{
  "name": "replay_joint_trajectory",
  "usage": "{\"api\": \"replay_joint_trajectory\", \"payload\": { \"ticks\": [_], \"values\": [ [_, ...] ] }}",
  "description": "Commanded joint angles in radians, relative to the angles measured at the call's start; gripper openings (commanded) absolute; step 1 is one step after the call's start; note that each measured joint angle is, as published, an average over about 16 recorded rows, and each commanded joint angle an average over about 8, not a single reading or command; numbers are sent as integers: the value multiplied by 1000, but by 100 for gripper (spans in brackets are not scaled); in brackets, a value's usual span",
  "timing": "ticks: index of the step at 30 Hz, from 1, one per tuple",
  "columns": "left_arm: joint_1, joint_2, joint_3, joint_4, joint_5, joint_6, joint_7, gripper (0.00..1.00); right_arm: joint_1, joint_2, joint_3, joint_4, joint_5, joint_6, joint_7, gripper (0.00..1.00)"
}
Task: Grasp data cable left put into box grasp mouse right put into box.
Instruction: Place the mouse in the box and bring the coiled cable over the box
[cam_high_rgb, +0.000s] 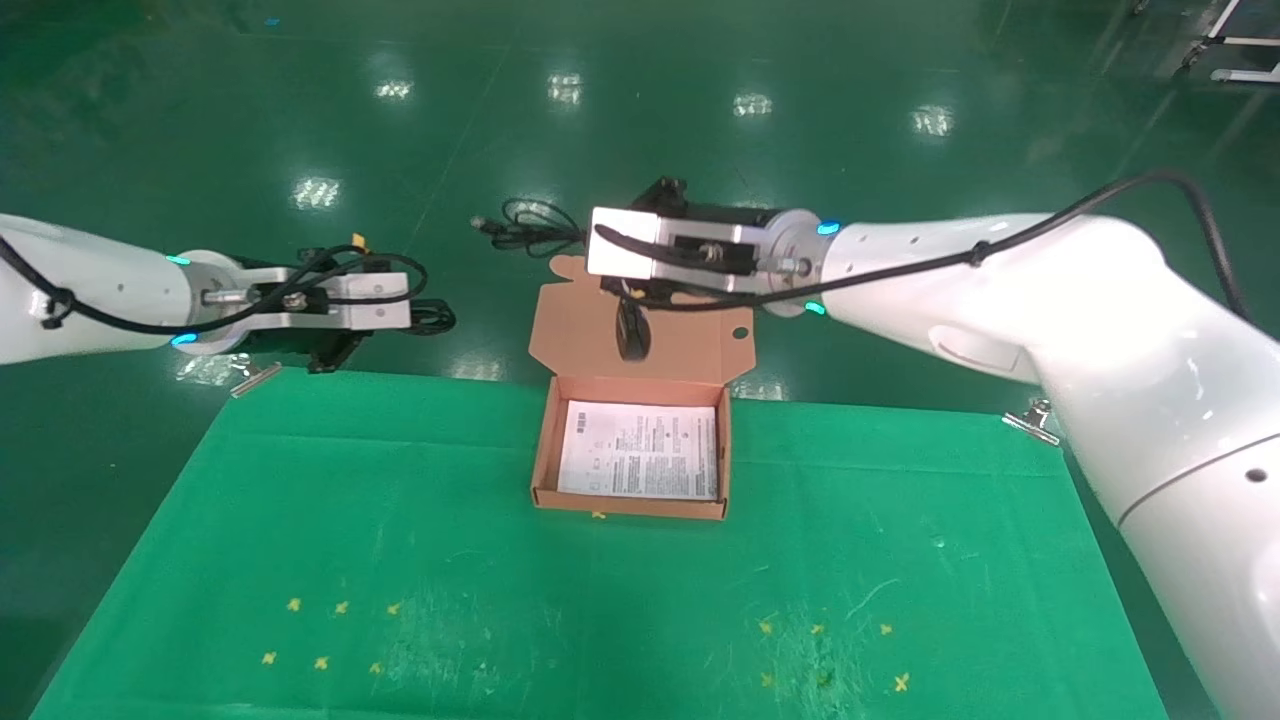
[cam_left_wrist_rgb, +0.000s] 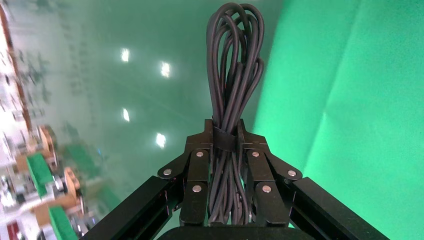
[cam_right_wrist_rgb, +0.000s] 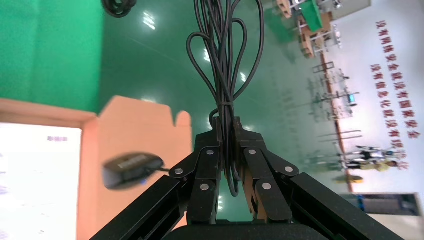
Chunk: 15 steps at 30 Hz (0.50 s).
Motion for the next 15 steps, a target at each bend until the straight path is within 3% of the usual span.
{"api": "replay_joint_trajectory", "payload": {
  "ticks": [1, 15],
  "values": [
    [3, -3, 5, 8, 22, 9, -25, 0, -6, -8, -12, -13, 13, -2, -3, 0],
    [12, -14, 9, -29, 53, 27, -74, 0, -60, -18, -226, -17, 172, 75, 71, 0]
  ]
}}
